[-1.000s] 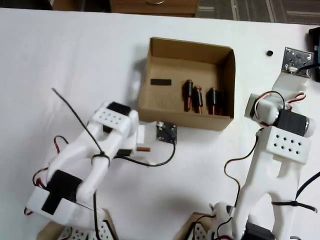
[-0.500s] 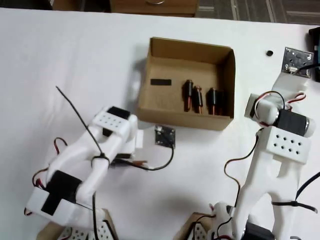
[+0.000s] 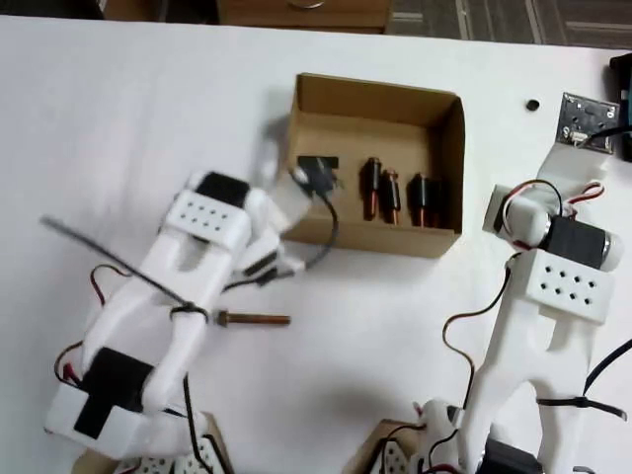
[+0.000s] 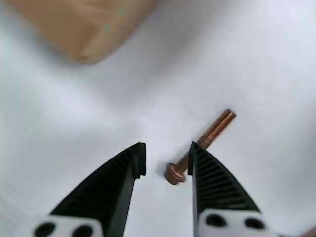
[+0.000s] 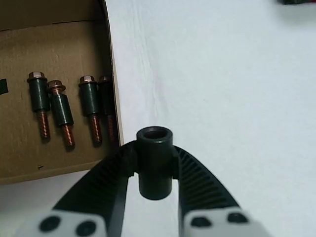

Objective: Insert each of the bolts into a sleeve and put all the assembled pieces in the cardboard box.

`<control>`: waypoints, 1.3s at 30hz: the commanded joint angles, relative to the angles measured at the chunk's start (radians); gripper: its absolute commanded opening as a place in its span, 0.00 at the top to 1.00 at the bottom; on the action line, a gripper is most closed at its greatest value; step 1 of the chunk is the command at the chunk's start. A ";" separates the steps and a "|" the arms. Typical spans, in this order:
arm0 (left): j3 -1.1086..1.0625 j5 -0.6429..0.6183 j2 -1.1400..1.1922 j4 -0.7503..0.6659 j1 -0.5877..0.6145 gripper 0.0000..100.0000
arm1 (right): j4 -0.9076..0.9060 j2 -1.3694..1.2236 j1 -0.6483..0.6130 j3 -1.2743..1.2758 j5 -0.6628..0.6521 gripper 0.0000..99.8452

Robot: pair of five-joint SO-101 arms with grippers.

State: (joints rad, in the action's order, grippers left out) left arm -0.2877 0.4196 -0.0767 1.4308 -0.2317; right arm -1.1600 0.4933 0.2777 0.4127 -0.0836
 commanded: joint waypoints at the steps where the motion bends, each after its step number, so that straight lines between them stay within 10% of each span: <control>1: 0.156 -0.387 -0.060 0.160 0.003 0.84 | 0.024 0.045 -0.001 -0.008 -0.003 0.98; 6: 0.271 -0.626 -0.063 0.354 -0.055 0.84 | 0.024 0.051 -0.001 -0.008 -0.002 0.98; 16: 0.154 -1.261 -0.091 0.307 0.002 0.84 | 0.024 0.051 -0.001 -0.008 -0.003 0.98; 29: -0.171 -1.485 0.057 -0.137 -0.006 0.84 | 0.116 0.045 -0.053 -0.008 -0.008 0.98; 39: -0.179 -1.634 -0.083 -0.095 -0.104 0.84 | 0.128 0.044 -0.102 -0.012 -0.009 0.98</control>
State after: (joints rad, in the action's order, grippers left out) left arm -0.4687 -1.1914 -0.0675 1.2850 -0.3299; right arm -1.0587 0.4933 0.1857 0.4127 -0.0836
